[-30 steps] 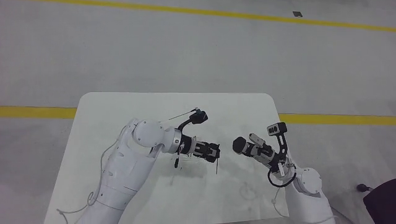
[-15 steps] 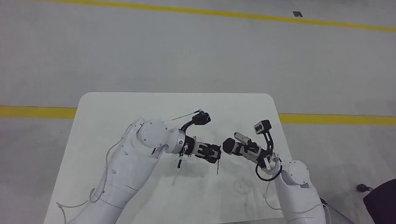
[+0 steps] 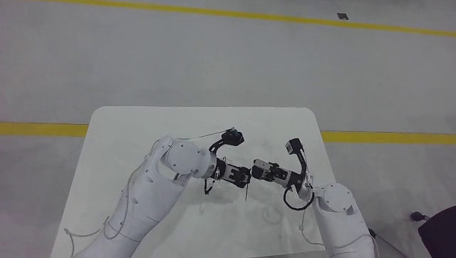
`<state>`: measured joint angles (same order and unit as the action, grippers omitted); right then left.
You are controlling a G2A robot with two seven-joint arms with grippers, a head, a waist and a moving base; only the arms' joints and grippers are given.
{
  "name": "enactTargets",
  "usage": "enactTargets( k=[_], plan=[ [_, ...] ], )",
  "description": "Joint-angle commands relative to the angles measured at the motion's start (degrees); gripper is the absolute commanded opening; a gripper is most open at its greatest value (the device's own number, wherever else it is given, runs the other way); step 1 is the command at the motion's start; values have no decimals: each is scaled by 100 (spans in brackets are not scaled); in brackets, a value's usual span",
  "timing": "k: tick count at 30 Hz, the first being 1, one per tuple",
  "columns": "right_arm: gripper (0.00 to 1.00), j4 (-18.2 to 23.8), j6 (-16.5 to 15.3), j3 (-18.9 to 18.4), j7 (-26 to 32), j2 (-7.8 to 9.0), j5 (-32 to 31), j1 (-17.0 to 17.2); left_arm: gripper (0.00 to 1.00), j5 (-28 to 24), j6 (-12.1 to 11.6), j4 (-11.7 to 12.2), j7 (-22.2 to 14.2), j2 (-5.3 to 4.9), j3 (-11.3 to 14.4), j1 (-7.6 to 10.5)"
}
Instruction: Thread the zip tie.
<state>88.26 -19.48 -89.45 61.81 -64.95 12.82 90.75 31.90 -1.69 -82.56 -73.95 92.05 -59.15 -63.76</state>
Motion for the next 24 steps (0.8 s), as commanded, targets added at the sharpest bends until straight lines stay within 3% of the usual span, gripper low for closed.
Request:
enactTargets(
  k=[1, 8, 24],
  plan=[
    [39, 28, 0, 7, 24, 3, 32, 6, 0, 22, 55, -20, 20, -31, 39, 5],
    [22, 11, 0, 25, 117, 4, 178, 22, 0, -37, 143, -68, 32, -132, 128, 35],
    [17, -28, 0, 106, 156, -2, 11, -8, 0, -205, 268, -77, 93, -329, 399, 170]
  ],
)
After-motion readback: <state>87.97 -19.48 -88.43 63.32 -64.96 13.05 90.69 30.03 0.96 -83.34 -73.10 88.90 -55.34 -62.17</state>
